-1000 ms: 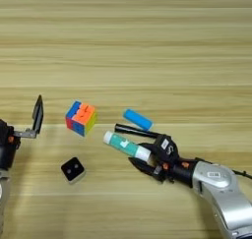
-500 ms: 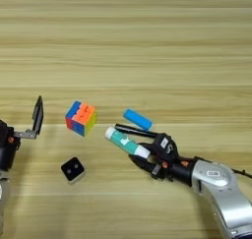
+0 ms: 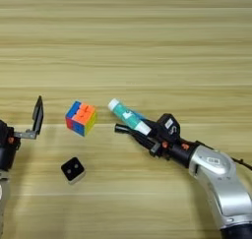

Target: Move the objects on the table

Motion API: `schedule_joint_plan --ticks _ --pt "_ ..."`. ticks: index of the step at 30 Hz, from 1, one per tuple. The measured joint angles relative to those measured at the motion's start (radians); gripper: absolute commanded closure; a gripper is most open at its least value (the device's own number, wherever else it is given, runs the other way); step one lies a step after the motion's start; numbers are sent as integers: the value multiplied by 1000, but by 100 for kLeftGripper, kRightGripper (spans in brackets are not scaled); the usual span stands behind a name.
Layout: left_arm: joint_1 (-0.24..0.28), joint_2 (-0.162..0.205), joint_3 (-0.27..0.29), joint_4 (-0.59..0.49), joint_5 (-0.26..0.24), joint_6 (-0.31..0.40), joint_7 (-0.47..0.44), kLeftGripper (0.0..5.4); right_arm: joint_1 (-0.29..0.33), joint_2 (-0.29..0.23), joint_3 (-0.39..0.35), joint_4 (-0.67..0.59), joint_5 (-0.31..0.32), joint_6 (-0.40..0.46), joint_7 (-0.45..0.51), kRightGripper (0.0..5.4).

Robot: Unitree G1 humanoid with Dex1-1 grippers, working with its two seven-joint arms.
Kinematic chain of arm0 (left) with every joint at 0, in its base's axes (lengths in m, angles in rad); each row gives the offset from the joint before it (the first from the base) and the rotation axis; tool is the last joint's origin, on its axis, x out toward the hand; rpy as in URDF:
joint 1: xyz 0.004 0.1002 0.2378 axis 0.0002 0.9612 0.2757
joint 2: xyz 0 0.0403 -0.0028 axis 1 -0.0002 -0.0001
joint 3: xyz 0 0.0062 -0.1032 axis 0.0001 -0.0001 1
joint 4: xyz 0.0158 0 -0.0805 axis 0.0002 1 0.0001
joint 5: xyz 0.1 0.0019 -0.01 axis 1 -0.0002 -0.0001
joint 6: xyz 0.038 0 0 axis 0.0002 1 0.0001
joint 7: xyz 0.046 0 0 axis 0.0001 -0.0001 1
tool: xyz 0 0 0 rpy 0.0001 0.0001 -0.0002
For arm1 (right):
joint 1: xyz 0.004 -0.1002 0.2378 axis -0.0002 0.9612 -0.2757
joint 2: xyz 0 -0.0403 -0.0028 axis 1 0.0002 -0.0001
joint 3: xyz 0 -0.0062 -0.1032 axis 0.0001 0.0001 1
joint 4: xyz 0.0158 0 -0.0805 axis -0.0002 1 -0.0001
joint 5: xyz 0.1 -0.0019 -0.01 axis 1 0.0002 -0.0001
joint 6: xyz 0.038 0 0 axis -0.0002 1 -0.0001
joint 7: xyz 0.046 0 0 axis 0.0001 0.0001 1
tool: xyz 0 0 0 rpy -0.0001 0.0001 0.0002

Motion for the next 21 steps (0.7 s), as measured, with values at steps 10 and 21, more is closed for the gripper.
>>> schedule_joint_plan --ticks 10,21 --pt "0 0 0 1 0 -1 1 0 -69 -64 -100 65 0 -2 -4 370" --pt "0 1 1 1 0 -1 1 0 -135 -145 -145 286 -55 -87 17 370"
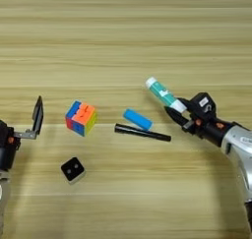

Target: Move the objects on the table

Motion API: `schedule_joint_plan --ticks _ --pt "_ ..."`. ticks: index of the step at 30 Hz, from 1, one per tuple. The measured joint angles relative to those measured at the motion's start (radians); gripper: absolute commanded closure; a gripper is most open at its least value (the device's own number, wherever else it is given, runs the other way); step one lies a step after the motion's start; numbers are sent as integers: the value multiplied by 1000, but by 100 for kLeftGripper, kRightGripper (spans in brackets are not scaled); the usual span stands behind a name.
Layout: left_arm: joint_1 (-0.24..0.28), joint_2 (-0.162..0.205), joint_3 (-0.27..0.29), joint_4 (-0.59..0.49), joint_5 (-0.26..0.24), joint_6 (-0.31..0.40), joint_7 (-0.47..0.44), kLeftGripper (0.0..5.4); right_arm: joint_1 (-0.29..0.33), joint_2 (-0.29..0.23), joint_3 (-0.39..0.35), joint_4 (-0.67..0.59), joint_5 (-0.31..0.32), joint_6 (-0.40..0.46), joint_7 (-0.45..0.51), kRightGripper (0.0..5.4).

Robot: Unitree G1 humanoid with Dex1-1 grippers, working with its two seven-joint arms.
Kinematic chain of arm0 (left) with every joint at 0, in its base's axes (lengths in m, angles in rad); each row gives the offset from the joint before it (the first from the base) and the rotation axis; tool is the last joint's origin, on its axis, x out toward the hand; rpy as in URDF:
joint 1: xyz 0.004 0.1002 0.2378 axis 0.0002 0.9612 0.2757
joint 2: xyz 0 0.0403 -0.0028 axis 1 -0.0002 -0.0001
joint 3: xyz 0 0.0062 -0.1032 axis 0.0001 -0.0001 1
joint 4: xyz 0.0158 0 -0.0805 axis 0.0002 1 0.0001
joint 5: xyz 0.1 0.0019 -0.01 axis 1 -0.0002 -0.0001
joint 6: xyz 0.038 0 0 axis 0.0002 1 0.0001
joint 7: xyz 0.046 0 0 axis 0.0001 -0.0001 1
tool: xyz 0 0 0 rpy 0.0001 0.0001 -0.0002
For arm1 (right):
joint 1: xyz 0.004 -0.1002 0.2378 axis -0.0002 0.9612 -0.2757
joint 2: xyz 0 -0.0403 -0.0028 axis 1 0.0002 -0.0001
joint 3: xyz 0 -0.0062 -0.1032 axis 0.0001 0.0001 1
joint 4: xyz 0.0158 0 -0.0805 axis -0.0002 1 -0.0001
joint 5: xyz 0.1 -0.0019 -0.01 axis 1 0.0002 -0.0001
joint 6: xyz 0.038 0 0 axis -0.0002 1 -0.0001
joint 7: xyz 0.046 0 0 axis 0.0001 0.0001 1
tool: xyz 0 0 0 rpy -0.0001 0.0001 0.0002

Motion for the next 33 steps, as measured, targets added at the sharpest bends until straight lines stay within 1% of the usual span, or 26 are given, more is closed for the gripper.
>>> schedule_joint_plan --ticks 8,15,23,24,26,28,31,33 --pt "-2 1 0 0 0 0 -2 0 -4 6 28 119 -37 -67 16 370" --pt "-6 3 2 0 0 0 -5 0 -9 18 34 219 -50 -109 18 370" --pt "-10 4 8 0 0 1 -8 0 -51 19 33 305 -51 -152 20 370" --pt "-10 4 8 0 0 1 -9 0 -55 20 33 313 -51 -156 20 341" --pt "-13 4 9 1 0 1 -10 0 -60 20 33 322 -51 -162 20 319" --pt "-17 4 9 1 0 1 -10 0 -63 20 32 328 -51 -166 21 280" --pt "-18 4 9 1 0 1 -10 0 -63 20 32 332 -50 -175 23 246" --pt "-18 3 9 1 0 1 -10 0 -63 20 32 332 -50 -175 25 234"
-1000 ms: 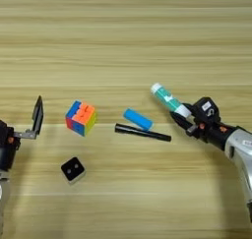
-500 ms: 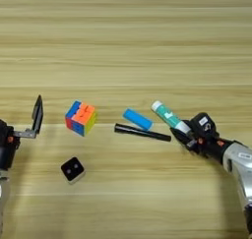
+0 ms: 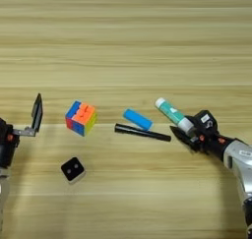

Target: Move the objects on the table

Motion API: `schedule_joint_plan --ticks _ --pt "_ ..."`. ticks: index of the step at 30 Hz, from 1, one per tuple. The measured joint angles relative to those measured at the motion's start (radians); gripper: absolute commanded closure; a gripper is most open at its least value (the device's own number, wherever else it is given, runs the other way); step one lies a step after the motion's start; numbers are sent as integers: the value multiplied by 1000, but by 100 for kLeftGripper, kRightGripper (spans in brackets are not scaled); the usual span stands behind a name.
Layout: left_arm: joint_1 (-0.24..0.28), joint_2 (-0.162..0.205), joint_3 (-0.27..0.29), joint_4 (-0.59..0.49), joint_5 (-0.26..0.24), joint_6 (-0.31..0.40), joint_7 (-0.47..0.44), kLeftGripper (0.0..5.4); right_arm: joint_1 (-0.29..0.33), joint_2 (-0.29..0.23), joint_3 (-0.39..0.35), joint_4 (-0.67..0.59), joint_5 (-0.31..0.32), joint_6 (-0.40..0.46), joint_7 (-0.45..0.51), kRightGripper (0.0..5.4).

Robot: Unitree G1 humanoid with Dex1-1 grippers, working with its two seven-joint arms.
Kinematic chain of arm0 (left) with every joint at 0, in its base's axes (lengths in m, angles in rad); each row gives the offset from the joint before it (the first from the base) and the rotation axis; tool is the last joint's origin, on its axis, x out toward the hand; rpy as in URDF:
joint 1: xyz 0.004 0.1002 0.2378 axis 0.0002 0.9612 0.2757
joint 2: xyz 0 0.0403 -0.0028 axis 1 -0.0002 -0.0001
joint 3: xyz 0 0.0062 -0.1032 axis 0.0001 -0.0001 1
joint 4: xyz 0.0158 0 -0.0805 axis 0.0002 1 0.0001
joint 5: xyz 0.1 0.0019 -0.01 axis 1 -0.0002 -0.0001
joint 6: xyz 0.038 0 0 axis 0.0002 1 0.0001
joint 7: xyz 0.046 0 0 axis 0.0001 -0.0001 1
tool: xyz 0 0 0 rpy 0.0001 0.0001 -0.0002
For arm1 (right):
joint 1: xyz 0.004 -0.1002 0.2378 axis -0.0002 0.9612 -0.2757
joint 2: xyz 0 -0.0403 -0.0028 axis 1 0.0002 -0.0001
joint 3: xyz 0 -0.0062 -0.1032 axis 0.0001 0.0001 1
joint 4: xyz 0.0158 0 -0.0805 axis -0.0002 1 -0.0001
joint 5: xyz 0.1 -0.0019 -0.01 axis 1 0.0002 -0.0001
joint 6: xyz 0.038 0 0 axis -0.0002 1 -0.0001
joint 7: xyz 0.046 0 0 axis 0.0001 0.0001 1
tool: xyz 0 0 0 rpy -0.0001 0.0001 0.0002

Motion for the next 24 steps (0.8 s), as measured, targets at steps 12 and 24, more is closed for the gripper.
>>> schedule_joint_plan --ticks 12,24 --pt "2 -4 -1 0 1 0 4 0 -1 0 -1 -5 7 0 13 85" --pt "11 -6 -7 5 1 -2 7 0 -3 3 -3 -44 15 4 12 4"
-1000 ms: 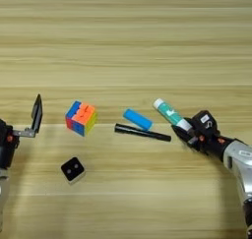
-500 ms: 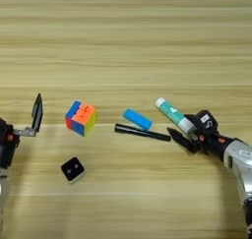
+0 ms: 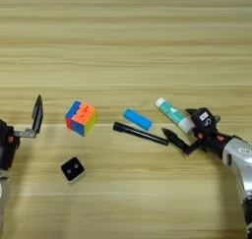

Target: Move the objects on the table

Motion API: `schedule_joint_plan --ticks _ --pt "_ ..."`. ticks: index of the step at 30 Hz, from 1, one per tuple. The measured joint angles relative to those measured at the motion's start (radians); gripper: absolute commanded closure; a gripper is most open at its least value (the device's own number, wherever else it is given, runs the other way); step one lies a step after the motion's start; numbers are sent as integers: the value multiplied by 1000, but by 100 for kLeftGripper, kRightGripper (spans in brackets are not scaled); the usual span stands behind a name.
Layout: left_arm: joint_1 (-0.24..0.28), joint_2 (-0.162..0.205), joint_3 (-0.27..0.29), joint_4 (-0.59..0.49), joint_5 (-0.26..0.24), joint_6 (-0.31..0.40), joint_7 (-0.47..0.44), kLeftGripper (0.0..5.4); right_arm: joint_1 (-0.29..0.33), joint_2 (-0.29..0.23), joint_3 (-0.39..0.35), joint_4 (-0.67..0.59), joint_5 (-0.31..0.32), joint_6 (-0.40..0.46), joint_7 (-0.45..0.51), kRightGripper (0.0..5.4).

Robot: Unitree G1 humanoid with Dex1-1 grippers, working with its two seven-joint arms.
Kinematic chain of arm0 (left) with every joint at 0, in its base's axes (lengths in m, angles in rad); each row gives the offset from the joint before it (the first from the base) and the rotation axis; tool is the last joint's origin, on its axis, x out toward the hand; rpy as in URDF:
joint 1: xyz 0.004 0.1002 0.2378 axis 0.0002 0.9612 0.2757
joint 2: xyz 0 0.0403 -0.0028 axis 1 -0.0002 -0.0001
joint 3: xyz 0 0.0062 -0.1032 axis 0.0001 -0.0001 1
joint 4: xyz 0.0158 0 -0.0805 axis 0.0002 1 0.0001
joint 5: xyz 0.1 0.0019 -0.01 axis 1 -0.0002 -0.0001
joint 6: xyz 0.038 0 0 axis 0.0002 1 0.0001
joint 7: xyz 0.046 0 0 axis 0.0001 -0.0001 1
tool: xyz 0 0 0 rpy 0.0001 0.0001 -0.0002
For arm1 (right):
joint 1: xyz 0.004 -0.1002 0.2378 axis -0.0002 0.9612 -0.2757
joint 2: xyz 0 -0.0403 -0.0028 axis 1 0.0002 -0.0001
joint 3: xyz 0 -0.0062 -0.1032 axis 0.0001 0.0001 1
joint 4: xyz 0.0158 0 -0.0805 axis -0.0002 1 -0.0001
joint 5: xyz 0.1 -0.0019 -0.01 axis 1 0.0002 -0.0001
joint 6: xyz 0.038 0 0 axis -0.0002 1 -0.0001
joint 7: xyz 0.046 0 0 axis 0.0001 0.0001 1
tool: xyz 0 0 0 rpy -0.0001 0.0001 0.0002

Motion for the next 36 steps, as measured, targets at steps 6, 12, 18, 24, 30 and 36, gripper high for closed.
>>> schedule_joint_plan --ticks 6,12,18,24,30,36 --pt "1 -1 -5 5 0 -2 1 0 0 2 -8 -94 24 19 0 4" --pt "1 -1 -6 5 0 -3 2 0 13 7 -9 -226 60 48 3 4" --pt "0 -1 -11 7 1 -5 3 0 89 9 -2 -423 136 84 70 4" --pt "-1 -1 -13 9 1 -5 3 0 140 -2 14 -490 171 108 138 4" --pt "-2 -1 -13 10 1 -5 3 0 166 -23 32 -489 169 139 178 4" --pt "-4 0 -13 12 1 -5 3 0 169 -34 42 -454 151 148 190 4"
